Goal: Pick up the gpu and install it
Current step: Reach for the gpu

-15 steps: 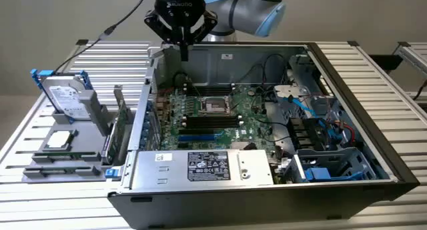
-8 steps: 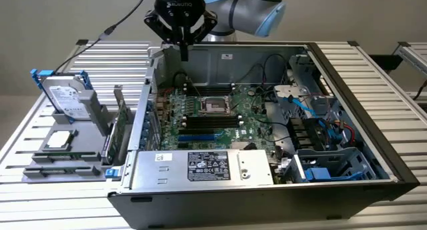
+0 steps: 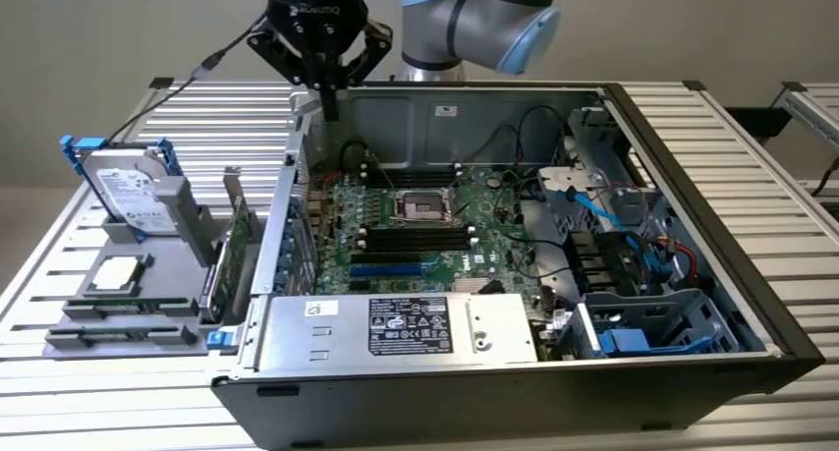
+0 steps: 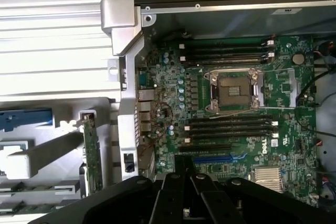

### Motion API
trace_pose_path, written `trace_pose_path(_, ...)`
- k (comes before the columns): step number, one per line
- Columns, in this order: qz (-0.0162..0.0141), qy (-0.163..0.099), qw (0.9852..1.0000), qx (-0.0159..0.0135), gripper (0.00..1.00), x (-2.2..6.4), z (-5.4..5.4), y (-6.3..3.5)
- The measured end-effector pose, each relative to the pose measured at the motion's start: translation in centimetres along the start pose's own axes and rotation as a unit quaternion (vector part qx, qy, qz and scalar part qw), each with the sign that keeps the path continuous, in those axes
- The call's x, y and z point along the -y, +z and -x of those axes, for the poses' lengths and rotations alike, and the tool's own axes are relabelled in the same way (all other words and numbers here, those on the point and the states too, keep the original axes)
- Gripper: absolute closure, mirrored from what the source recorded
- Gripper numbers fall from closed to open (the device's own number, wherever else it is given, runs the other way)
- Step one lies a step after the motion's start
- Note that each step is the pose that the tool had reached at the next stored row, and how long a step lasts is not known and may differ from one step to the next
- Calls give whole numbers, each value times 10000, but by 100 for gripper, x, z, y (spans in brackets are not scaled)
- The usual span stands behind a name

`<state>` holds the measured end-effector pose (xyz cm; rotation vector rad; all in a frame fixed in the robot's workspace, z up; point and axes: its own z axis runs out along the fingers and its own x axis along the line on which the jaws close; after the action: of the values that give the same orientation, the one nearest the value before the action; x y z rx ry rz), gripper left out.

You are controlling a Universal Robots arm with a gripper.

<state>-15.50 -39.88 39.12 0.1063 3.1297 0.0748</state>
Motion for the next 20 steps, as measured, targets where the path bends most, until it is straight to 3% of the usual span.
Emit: trace_pose_path(20,0,0,10000,-3,89,89,-906,109)
